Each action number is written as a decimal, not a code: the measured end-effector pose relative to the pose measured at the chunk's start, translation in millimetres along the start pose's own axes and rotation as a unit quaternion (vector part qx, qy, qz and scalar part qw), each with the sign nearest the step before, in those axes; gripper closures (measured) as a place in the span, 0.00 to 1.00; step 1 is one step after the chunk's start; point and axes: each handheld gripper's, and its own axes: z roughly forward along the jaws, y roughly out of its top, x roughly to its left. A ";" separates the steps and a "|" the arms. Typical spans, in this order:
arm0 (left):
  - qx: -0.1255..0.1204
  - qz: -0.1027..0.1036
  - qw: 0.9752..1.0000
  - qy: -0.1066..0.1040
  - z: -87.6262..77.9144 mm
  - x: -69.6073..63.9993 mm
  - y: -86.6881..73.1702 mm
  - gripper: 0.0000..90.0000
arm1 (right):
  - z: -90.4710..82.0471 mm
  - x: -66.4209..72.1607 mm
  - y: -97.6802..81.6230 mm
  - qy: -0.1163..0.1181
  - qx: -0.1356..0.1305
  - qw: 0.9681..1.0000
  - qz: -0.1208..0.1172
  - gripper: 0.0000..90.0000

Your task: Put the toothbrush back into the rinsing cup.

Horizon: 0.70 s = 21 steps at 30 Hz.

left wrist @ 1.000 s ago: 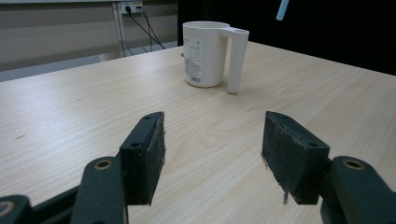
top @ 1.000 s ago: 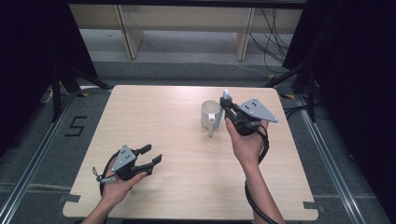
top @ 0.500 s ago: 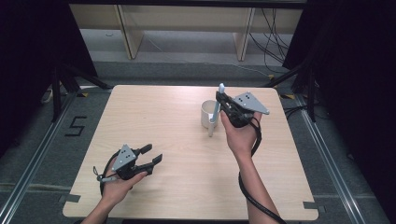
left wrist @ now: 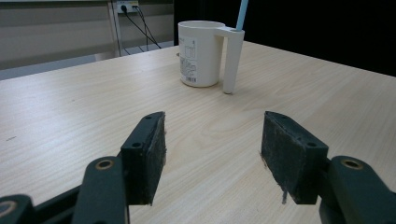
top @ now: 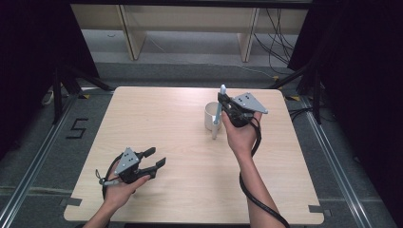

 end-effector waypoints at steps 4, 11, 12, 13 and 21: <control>0.000 0.000 1.000 0.000 0.1 0.1 0.1 0.45 | 3.9 -0.2 -5.3 -0.003 0.008 1.000 0.000 0.94; -0.002 -0.002 1.000 0.001 -0.6 1.1 -0.5 0.45 | 9.2 -0.1 -15.2 -0.003 0.020 1.000 -0.011 0.92; -0.001 -0.003 1.000 0.001 -0.6 1.2 -0.7 0.45 | 9.9 0.8 -17.5 -0.003 0.025 1.000 -0.002 0.88; -0.001 -0.003 1.000 0.002 -0.8 1.4 -0.9 0.45 | 10.9 0.1 -19.7 -0.001 0.028 1.000 -0.009 0.85; -0.001 -0.002 1.000 0.005 -1.6 4.0 -1.5 0.45 | 0.8 -3.5 -45.8 0.007 0.083 0.996 -0.019 0.61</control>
